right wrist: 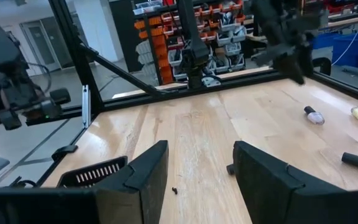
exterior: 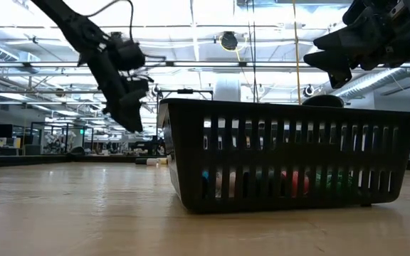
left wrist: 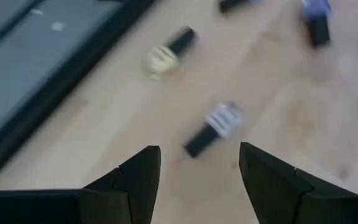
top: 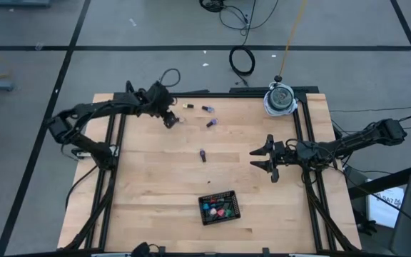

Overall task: Pick & Place Nail Polish
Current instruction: Put the white nail polish bottle into the black bin

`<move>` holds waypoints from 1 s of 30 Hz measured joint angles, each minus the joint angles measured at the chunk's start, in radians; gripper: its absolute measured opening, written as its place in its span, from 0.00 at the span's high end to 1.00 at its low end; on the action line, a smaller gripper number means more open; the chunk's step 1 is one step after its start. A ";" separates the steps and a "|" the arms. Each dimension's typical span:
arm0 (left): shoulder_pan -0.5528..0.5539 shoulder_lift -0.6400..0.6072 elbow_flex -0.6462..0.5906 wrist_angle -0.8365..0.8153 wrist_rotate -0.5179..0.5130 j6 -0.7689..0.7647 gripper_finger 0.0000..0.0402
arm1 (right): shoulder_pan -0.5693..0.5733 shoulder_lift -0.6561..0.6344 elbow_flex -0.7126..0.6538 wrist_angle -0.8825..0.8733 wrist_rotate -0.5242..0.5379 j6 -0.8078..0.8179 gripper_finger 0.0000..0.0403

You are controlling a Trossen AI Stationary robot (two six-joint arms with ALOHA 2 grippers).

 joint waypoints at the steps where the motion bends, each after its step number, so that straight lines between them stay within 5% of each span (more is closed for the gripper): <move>1: 0.002 0.022 0.000 -0.003 0.017 0.015 0.47 | 0.000 0.000 0.000 0.000 0.000 0.000 0.58; 13: 0.001 0.303 0.136 -0.067 0.071 0.235 0.47 | 0.000 0.000 0.000 0.000 0.000 0.000 0.58; 30: -0.005 0.368 0.161 -0.074 0.096 0.354 0.47 | 0.000 0.000 0.000 0.000 0.000 0.000 0.58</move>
